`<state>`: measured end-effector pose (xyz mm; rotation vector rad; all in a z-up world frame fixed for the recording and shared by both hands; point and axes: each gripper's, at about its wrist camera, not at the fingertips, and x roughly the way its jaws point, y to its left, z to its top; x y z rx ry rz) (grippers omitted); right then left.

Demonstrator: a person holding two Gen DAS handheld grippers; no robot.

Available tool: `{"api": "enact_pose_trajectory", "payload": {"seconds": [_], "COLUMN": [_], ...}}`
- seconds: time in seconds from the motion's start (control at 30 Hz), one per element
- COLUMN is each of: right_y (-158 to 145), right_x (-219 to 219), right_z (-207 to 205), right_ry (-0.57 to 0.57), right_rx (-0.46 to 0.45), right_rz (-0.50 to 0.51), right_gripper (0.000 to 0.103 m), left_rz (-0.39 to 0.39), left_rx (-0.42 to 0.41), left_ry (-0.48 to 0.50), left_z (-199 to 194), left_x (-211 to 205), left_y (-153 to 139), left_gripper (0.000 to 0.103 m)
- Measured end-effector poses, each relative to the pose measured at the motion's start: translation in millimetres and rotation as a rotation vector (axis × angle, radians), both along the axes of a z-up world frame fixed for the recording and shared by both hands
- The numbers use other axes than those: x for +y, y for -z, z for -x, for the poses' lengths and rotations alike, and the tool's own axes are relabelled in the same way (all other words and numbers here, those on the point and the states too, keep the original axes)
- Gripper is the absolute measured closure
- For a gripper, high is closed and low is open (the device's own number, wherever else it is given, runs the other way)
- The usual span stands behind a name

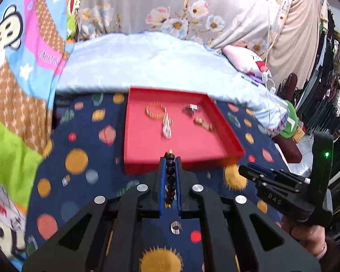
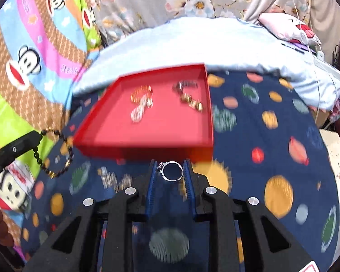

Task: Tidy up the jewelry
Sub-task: 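Carry the bead bracelet toward the tray with the left while the right carries the ring, then open both grippers over the red tray to drop the bracelet and ring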

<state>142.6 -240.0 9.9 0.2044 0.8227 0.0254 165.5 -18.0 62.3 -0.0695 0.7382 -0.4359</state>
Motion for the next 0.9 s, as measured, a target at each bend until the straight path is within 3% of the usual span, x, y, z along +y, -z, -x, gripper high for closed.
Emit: {"api": "enact_pose_trajectory", "payload": {"seconds": [0.1, 0.23, 0.63, 0.73, 0.83, 0.9], "right_y": [-14.6, -11.3, 21.4, 9.6, -13.6, -27.4], "right_x": [-5.7, -8.8, -10.8, -14.4, -17.8, -17.5], "right_z": [-33.3, -70.9, -109.1, -101.0, -81.5, -63.2], "right_ry": [-0.010, -0.003, 0.006, 0.034, 0.049, 0.050], "right_rx": [-0.021, -0.002, 0.040, -0.011, -0.062, -0.087], "right_rz": [-0.022, -0.023, 0.026, 0.035, 0.046, 0.052], "right_gripper": [0.081, 0.081, 0.079, 0.068, 0.063, 0.053], "left_rz": [0.001, -0.001, -0.012, -0.026, -0.023, -0.059], "left_rx": [-0.035, -0.045, 0.056, 0.053, 0.006, -0.029], "left_ry": [0.008, 0.002, 0.010, -0.044, -0.089, -0.123], "left_z": [-24.3, -59.0, -118.8, -122.2, -111.7, -98.5], "left_x": [-8.2, -22.7, -50.9, -45.1, -29.7, -19.3], "left_y": [-13.0, -12.1, 45.6, 43.6, 23.6, 9.2], "left_gripper": [0.096, 0.096, 0.094, 0.051, 0.044, 0.035]}}
